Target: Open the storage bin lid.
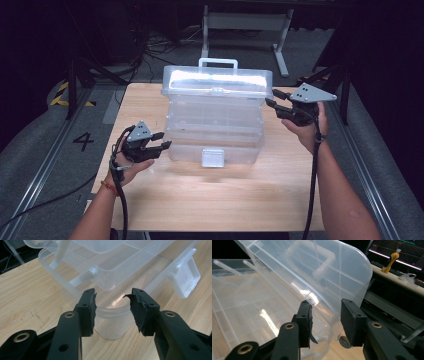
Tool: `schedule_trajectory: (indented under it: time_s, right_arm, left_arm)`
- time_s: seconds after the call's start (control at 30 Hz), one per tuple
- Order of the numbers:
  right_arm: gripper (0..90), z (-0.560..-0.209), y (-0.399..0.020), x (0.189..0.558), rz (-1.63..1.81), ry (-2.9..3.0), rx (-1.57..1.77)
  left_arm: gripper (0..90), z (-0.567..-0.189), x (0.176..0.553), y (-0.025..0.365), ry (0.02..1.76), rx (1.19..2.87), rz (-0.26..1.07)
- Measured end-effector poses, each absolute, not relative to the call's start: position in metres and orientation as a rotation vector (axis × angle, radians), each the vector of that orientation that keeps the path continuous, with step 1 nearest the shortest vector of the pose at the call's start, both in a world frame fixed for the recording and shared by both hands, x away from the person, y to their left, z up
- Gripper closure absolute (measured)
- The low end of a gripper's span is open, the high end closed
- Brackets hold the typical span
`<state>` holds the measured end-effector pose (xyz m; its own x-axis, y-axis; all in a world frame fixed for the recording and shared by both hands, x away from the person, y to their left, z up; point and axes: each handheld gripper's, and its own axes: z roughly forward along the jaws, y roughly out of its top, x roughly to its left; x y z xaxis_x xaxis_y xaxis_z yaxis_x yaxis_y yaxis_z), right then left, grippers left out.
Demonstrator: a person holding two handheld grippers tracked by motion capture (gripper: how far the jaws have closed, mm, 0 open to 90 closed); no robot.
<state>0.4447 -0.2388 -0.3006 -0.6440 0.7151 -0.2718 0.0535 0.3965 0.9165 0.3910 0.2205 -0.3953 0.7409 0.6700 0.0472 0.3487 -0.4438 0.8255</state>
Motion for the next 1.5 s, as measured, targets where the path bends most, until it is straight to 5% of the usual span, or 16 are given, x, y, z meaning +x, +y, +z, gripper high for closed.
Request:
schedule_trajectory:
  time_s: [1.5]
  right_arm:
    - [67.5,-0.312,-0.236,0.502,1.243,1.958,0.821]
  left_arm:
    - [53.9,-0.397,0.394,0.223,0.768,2.060,0.434]
